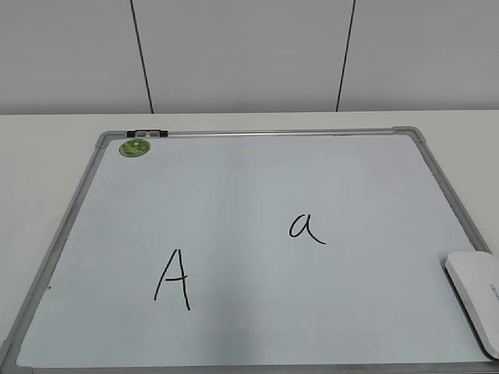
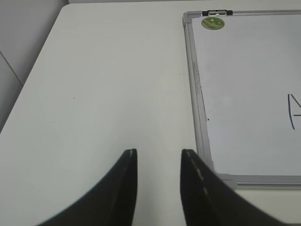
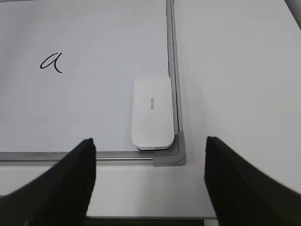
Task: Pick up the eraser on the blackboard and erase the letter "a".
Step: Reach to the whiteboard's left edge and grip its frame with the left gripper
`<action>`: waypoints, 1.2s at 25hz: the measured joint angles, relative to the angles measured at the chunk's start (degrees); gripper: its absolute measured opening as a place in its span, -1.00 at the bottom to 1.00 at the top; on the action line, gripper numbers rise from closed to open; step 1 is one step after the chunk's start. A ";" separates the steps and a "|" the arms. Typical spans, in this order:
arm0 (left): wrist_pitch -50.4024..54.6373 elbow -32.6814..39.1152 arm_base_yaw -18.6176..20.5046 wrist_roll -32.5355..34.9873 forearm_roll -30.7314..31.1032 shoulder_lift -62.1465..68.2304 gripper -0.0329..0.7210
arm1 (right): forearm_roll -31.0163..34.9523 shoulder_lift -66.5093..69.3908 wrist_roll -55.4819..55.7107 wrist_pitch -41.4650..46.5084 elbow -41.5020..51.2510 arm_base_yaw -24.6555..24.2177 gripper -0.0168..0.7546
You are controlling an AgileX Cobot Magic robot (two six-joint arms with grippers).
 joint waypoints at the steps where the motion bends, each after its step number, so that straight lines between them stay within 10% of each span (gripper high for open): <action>1: 0.00 0.00 0.00 0.00 0.00 0.00 -0.31 | 0.00 0.00 0.00 0.00 0.00 0.00 0.43; 30: -0.77 -0.36 -0.81 0.00 0.00 21.53 -0.27 | 0.00 0.00 0.00 -0.12 0.00 0.00 0.43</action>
